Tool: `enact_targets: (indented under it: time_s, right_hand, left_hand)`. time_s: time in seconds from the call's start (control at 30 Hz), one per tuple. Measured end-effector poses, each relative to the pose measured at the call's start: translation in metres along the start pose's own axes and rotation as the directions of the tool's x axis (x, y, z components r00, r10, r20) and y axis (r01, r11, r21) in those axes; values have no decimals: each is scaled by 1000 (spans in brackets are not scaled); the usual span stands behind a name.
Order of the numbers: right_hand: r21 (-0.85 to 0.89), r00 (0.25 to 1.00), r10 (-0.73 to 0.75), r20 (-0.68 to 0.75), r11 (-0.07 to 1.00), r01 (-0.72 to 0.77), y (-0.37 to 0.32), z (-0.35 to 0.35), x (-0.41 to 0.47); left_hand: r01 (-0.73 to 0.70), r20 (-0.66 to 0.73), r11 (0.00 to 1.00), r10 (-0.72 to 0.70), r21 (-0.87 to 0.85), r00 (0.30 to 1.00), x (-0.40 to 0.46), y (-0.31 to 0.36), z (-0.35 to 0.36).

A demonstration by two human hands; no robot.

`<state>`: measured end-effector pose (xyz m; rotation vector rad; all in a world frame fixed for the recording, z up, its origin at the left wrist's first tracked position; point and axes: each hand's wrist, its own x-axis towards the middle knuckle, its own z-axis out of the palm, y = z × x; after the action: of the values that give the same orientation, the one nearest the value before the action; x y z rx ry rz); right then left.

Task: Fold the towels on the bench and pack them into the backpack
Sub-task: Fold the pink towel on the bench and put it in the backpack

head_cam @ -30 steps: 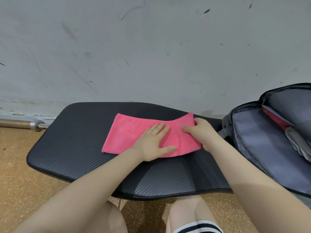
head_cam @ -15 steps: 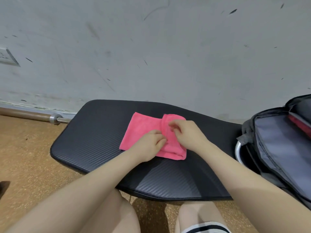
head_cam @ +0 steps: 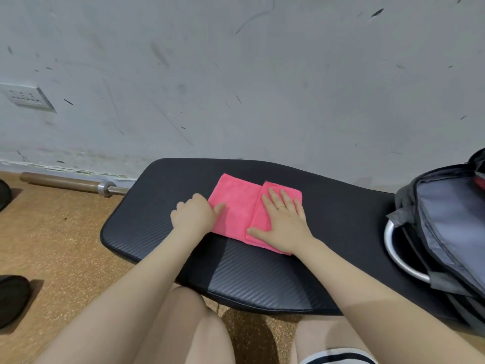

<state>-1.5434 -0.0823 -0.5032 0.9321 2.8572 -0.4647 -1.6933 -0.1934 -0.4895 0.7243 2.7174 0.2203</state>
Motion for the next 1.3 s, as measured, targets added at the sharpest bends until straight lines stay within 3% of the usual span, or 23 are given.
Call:
enact_targets:
  time_s: [0.1, 0.17, 0.23, 0.27, 0.33, 0.4, 0.43, 0.47, 0.53, 0.6, 0.67, 0.73, 0.83, 1.0, 1.07, 1.13, 1.2, 1.23, 1.3]
  right_hand:
    - [11, 1000, 22, 11, 1000, -22, -5, 0, -1]
    - [58, 999, 19, 30, 998, -21, -4, -4, 0]
    - [294, 999, 19, 49, 955, -32, 2, -12, -1]
    - [509, 999, 22, 50, 859, -44, 5, -16, -2]
    - [892, 998, 63, 29, 449, -54, 11, -25, -5]
    - [999, 981, 190, 38, 27, -44, 19, -32, -4]
    - [996, 972, 231, 45, -80, -27, 23, -33, -2]
    - [994, 968, 245, 48, -105, -23, 26, -35, -1]
    - [997, 959, 278, 58, 39, -71, 30, -38, 2]
    - [930, 935, 353, 12, 341, -141, 35, -38, 7]
    - [741, 916, 381, -129, 651, -166, 42, -36, 13]
    - [527, 912, 347, -220, 829, -189, 47, -32, 18]
    - [384, 912, 359, -199, 885, -265, 58, -25, 20]
    - [449, 846, 523, -107, 784, -428, 70, -19, 24]
    - [428, 861, 489, -139, 814, -393, 65, -28, 24]
    - [309, 923, 217, -319, 944, -115, 59, -35, 17]
    - [187, 909, -116, -401, 961, 206, 57, -38, 1]
    - [150, 897, -210, -388, 946, 286, 56, -39, -9]
    - [96, 910, -306, -278, 934, 343, 56, -40, -30]
  left_hand:
    - [-12, 139, 992, 30, -127, 990, 7, -5, -9]
    - [-123, 77, 947, 152, -297, 985, 2, -1, -16]
    - [-275, -47, 836, 288, -476, 957, -12, 12, -23]
    - [-341, -91, 779, 347, -525, 933, -19, 20, -26]
    - [-432, -116, 688, 456, -584, 883, -31, 36, -27]
    - [-479, -93, 637, 540, -605, 836, -36, 50, -20]
    - [-501, -75, 626, 579, -598, 812, -37, 56, -14]
    - [-530, -58, 621, 616, -577, 785, -38, 62, -6]
    - [-596, -22, 615, 686, -515, 727, -38, 69, 12]
    - [-650, 19, 602, 740, -463, 673, -38, 69, 28]
    - [-689, 21, 577, 773, -438, 634, -37, 64, 36]
    - [-793, -15, 512, 837, -330, 546, -32, 54, 41]
    - [-937, 36, 350, 936, -7, 349, -20, 34, 47]
    - [-946, 31, 154, 985, 285, 170, -3, 26, 49]
    - [-927, -25, 95, 995, 362, 92, 0, 29, 49]
    - [-916, -59, 59, 998, 396, 39, -2, 31, 44]
    - [-932, -83, 57, 996, 358, 29, -4, 32, 39]
    - [-953, -106, 83, 993, 293, 54, -5, 33, 34]
    - [-970, -185, 198, 968, 142, 171, -14, 35, 22]
